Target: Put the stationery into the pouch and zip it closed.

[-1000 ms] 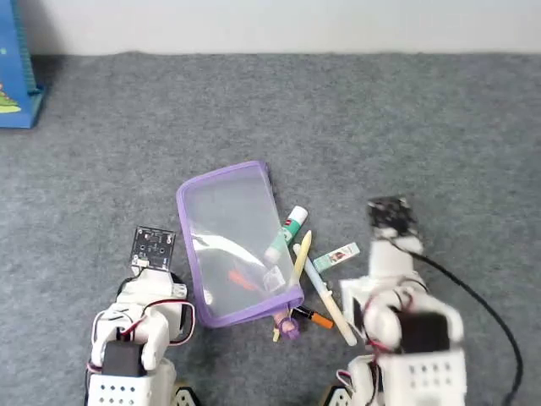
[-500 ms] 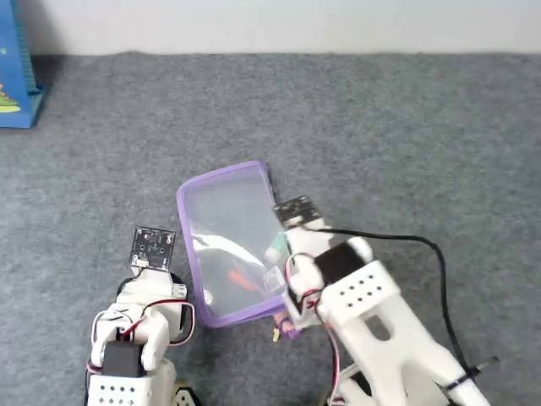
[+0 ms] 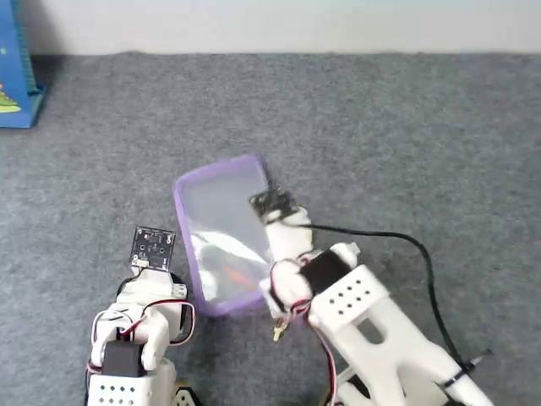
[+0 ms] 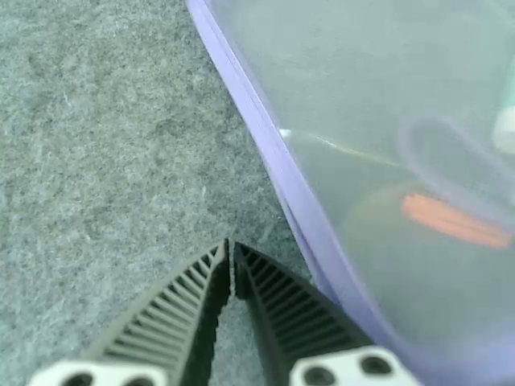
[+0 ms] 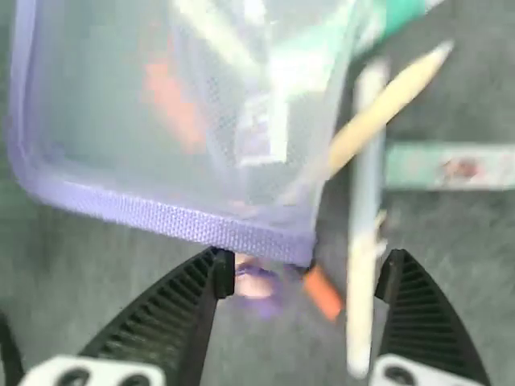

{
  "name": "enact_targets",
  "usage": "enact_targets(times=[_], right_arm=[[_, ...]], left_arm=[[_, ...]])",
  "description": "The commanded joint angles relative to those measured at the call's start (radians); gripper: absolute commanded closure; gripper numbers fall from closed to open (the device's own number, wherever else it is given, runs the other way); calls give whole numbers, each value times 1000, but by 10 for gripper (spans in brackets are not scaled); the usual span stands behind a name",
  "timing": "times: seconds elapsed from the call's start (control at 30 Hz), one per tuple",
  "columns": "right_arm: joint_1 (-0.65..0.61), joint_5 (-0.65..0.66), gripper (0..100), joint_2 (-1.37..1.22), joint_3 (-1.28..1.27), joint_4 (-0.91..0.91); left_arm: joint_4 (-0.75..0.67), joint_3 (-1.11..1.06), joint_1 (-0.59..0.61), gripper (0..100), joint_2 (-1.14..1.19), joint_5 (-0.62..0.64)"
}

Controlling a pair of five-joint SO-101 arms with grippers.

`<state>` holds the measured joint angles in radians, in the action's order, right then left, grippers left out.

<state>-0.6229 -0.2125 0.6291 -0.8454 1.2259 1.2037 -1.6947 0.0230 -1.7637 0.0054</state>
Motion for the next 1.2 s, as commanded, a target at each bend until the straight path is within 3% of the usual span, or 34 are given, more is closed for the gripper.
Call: enact_targets(times=[0.0, 0.27, 0.63, 0.83, 1.17], right_arm=[[127, 5, 703, -19, 18, -125], [288, 48, 703, -143, 20, -295], [145, -5, 703, -45, 25, -39], [130, -51, 703, -76, 20, -117], [131, -44, 703, -360, 21, -240]], left_arm=[[-18, 8, 3, 986, -11, -9], [-18, 8, 3, 986, -11, -9], [-18, 8, 3, 986, -11, -9], [-18, 8, 3, 986, -11, -9], [-18, 8, 3, 986, -11, -9]])
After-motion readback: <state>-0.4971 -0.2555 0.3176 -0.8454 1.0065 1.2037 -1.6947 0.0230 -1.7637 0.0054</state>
